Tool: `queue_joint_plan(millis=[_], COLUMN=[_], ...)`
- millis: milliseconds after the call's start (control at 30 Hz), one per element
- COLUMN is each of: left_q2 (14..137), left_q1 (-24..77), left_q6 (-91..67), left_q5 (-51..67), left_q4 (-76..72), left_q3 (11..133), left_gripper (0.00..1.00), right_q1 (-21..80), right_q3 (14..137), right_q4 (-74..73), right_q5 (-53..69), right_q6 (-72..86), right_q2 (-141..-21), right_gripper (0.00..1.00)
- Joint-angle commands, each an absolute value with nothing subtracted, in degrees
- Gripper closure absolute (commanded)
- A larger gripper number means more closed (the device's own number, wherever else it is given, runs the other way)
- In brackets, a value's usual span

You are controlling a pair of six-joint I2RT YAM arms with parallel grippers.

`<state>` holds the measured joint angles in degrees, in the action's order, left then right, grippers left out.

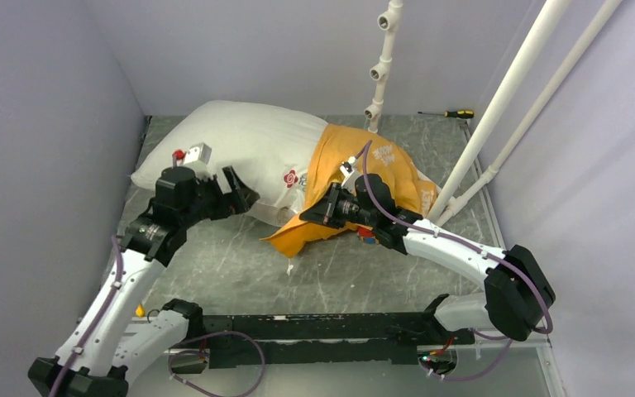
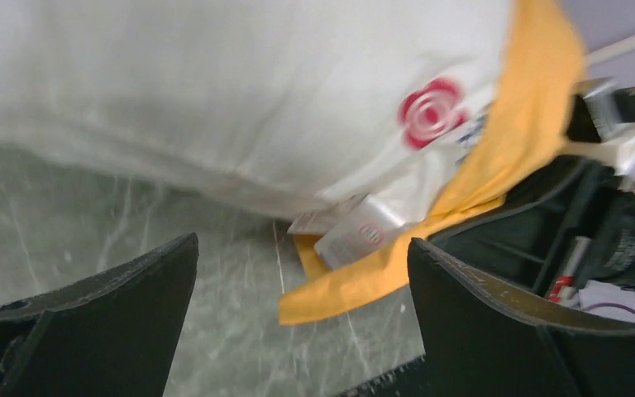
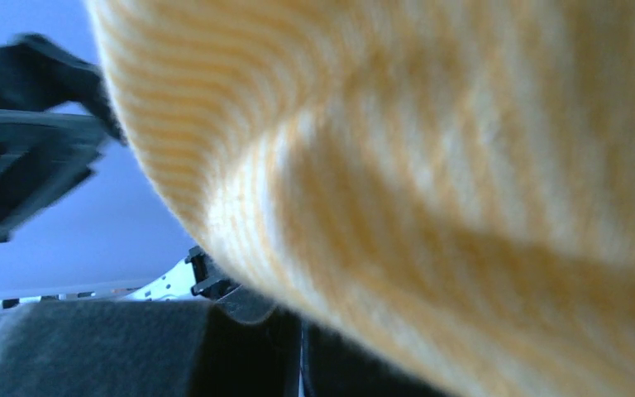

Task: Put the pillow into the pillowcase
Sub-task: Stuff the pillow into the pillowcase.

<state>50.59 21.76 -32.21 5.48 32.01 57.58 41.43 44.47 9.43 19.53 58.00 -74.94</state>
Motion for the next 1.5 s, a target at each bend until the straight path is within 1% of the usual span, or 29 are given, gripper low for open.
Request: queue_joint_plan(millis=[0,100,233,267,300,333,367,433,467,500,567,600,633,700,733,800,933,1000,1067,1133,1200,1267,1367,1467], left_q2=[49.35,52.73,61.40,63.89,66.53,68.92,71.21,73.88,73.96,72.90,66.67,62.40,57.41,49.06,45.89,41.94,38.61,38.66,41.18,46.20,51.69,56.09,58.12,59.18], left_q1=[14.81,11.61,11.16,11.16,11.14,11.16,11.16,11.18,11.23,11.25,11.37,11.99,13.67,17.64,18.84,19.71,20.79,21.98,24.19,28.11,34.07,38.15,40.74,40.95], left_q6=[-42.87,-50.32,-56.72,-58.01,-59.51,-61.02,-62.19,-64.14,-64.52,-64.26,-60.08,-55.27,-49.46,-39.74,-37.64,-37.67,-40.19,-40.88,-40.52,-38.45,-35.47,-32.26,-29.57,-28.16], left_q5=[21.61,29.44,34.90,36.37,37.78,39.14,40.58,42.90,43.31,43.10,40.68,38.29,34.32,25.23,22.17,20.51,21.63,20.49,19.48,19.38,18.31,14.15,8.90,8.48], left_q4=[25.50,8.08,-17.36,-24.19,-30.58,-36.70,-43.46,-52.50,-55.87,-56.72,-49.88,-41.15,-27.24,-12.83,-8.85,-5.68,-9.44,-16.14,-23.68,-28.53,-32.16,-34.95,-38.34,-42.47], left_q3=[46.32,38.53,33.49,32.70,32.15,31.74,31.43,31.08,30.89,30.70,31.54,33.00,35.10,38.75,39.63,39.35,31.67,27.05,24.36,25.20,27.36,29.53,30.95,31.76], left_gripper=[0.01,0.01,0.01,0.02,0.07,0.19,0.39,0.83,0.97,1.00,1.00,1.00,1.00,1.00,1.00,1.00,1.00,1.00,1.00,1.00,1.00,1.00,1.00,1.00], right_q1=[40.84,40.84,40.78,40.78,40.78,40.79,40.78,40.63,40.61,40.53,40.52,40.52,40.52,40.56,40.57,40.60,41.13,41.94,43.06,44.06,45.84,47.95,50.93,53.30], right_q3=[43.69,43.76,44.64,45.16,45.89,47.01,48.15,51.48,54.03,57.73,65.53,69.23,72.15,77.60,78.97,80.31,79.45,78.14,76.32,74.46,72.52,71.52,69.44,68.04], right_q4=[8.44,7.71,6.51,6.46,6.25,5.67,5.11,4.90,3.43,1.23,-3.66,-5.28,-6.04,-6.23,-5.49,-1.75,8.71,12.19,15.63,20.11,24.89,28.57,28.77,30.63], right_q5=[17.11,17.29,18.22,18.83,19.53,20.17,20.73,22.88,24.10,25.26,26.57,27.44,28.28,30.44,31.71,35.25,45.05,48.46,50.15,50.61,50.81,50.93,48.20,46.95], right_q6=[56.36,55.73,54.94,54.75,54.41,54.06,53.78,53.25,52.48,51.11,48.07,47.01,46.36,46.14,46.37,48.36,54.46,56.94,59.37,62.36,66.30,69.83,71.17,72.58], right_q2=[-73.90,-73.40,-73.43,-73.76,-74.19,-74.75,-75.31,-77.23,-78.72,-81.24,-85.27,-87.25,-88.82,-91.65,-92.67,-94.18,-95.54,-95.17,-94.01,-92.67,-92.38,-92.45,-90.00,-87.36], right_gripper=[1.00,1.00,1.00,1.00,1.00,1.00,1.00,1.00,1.00,1.00,1.00,1.00,1.00,1.00,1.00,1.00,1.00,1.00,1.00,1.00,1.00,1.00,1.00,1.00])
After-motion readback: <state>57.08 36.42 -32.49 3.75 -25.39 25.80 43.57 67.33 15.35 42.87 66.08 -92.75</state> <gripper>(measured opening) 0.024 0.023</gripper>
